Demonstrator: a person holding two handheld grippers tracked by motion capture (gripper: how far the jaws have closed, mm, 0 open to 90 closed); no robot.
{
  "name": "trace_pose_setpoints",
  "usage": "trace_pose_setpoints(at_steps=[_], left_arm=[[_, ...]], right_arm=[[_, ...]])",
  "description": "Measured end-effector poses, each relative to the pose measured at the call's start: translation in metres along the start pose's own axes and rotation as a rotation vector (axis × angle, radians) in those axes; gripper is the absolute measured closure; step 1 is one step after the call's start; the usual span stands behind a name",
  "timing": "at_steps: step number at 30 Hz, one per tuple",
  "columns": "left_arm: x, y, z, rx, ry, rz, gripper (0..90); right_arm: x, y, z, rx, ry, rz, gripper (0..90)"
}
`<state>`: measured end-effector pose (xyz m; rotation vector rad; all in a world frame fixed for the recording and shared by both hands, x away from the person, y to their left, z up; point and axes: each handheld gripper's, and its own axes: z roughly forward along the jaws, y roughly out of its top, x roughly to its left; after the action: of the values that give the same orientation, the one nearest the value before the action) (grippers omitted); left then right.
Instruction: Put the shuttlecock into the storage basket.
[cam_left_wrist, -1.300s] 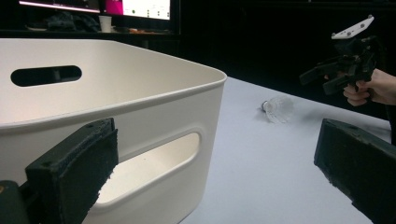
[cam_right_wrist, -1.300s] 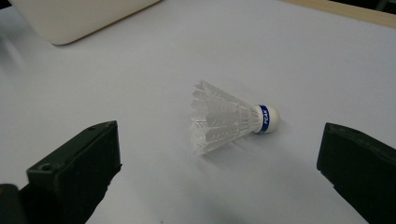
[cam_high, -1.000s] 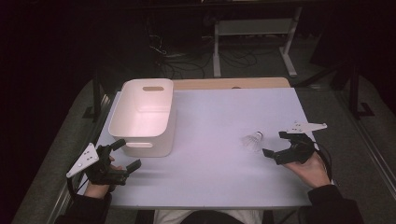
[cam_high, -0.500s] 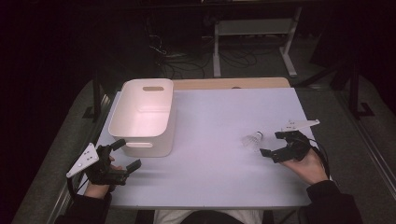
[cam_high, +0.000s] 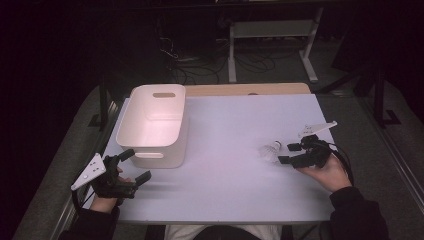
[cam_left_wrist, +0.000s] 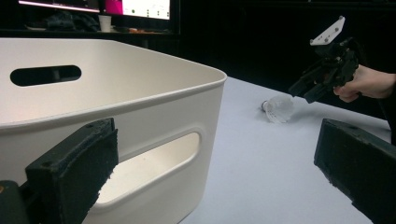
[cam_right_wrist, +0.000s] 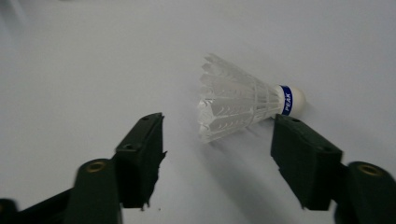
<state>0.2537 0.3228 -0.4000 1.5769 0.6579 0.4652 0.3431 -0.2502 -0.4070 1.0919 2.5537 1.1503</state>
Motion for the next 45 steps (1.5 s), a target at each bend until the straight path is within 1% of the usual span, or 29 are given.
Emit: trace_pose_setpoints(at_steps=[3, 5, 6, 7, 8, 9, 10, 11, 12, 13, 14, 15, 19, 20, 22, 23, 25, 27, 32, 33, 38, 42, 43, 45], left_arm=[[0.000, 0.000, 0.000, 0.000, -0.001, 0.000, 0.0], [0.000, 0.000, 0.000, 0.000, 0.000, -0.001, 0.0], [0.000, 0.000, 0.000, 0.000, 0.000, -0.001, 0.0], [0.000, 0.000, 0.000, 0.000, 0.000, -0.001, 0.0], [0.000, 0.000, 0.000, 0.000, 0.000, -0.001, 0.0], [0.000, 0.000, 0.000, 0.000, 0.000, 0.000, 0.0], [0.000, 0.000, 0.000, 0.000, 0.000, 0.000, 0.0], [0.000, 0.000, 0.000, 0.000, 0.000, -0.001, 0.0], [0.000, 0.000, 0.000, 0.000, 0.000, -0.001, 0.0], [0.000, 0.000, 0.000, 0.001, 0.000, -0.001, 0.0], [0.000, 0.000, 0.000, 0.000, 0.000, 0.000, 0.0], [0.000, 0.000, 0.000, 0.000, -0.001, 0.000, 0.0], [0.000, 0.000, 0.000, 0.000, -0.001, 0.000, 0.0], [0.000, 0.000, 0.000, 0.000, -0.001, 0.000, 0.0], [0.000, 0.000, 0.000, 0.000, -0.001, 0.000, 0.0], [0.000, 0.000, 0.000, 0.000, -0.001, 0.000, 0.0], [0.000, 0.000, 0.000, 0.000, -0.002, 0.000, 0.0], [0.000, 0.000, 0.000, 0.000, -0.001, 0.000, 0.0], [0.000, 0.000, 0.000, 0.000, -0.001, 0.000, 0.0], [0.000, 0.000, 0.000, 0.000, -0.002, 0.000, 0.0], [0.000, 0.000, 0.000, 0.000, -0.003, 0.001, 0.0], [0.000, 0.000, 0.000, 0.000, -0.004, 0.001, 0.0], [0.000, 0.000, 0.000, 0.000, -0.004, 0.001, 0.0], [0.000, 0.000, 0.000, 0.001, -0.004, 0.001, 0.0]], right_arm=[[-0.001, 0.000, 0.000, 0.002, 0.001, -0.001, 39.6], [-0.003, 0.002, 0.000, 0.010, 0.005, 0.005, 47.8], [-0.003, 0.002, 0.000, 0.010, 0.005, 0.005, 47.8], [-0.004, 0.003, 0.000, 0.009, 0.005, 0.006, 51.5], [-0.005, 0.004, 0.000, 0.014, 0.004, 0.016, 57.0], [-0.006, 0.004, 0.000, 0.015, 0.005, 0.017, 59.1], [-0.007, 0.004, 0.001, 0.017, 0.004, 0.016, 63.1], [-0.007, 0.004, 0.001, 0.017, 0.004, 0.016, 63.1], [-0.008, 0.004, 0.003, 0.023, 0.006, 0.016, 66.8], [-0.008, 0.004, 0.003, 0.023, 0.006, 0.016, 66.8], [-0.008, 0.004, 0.004, 0.035, 0.007, 0.020, 70.8], [-0.008, 0.004, 0.004, 0.035, 0.007, 0.020, 70.8], [-0.009, 0.005, 0.006, 0.047, 0.008, 0.019, 75.4], [-0.010, 0.005, 0.008, 0.056, 0.009, 0.017, 79.7], [-0.010, 0.006, 0.010, 0.067, 0.010, 0.014, 84.9], [-0.010, 0.006, 0.010, 0.067, 0.010, 0.014, 84.9], [-0.011, 0.006, 0.012, 0.081, 0.005, 0.015, 88.3], [-0.012, 0.005, 0.015, 0.103, 0.000, 0.016, 88.8], [-0.013, 0.004, 0.016, 0.113, 0.000, 0.016, 88.9], [-0.015, 0.003, 0.022, 0.148, 0.012, 0.027, 89.0], [-0.013, 0.005, 0.028, 0.166, 0.026, 0.021, 89.0], [-0.013, 0.005, 0.029, 0.167, 0.029, 0.019, 89.0], [-0.012, 0.006, 0.033, 0.174, 0.034, 0.015, 89.0], [-0.012, 0.006, 0.034, 0.174, 0.035, 0.013, 89.0]])
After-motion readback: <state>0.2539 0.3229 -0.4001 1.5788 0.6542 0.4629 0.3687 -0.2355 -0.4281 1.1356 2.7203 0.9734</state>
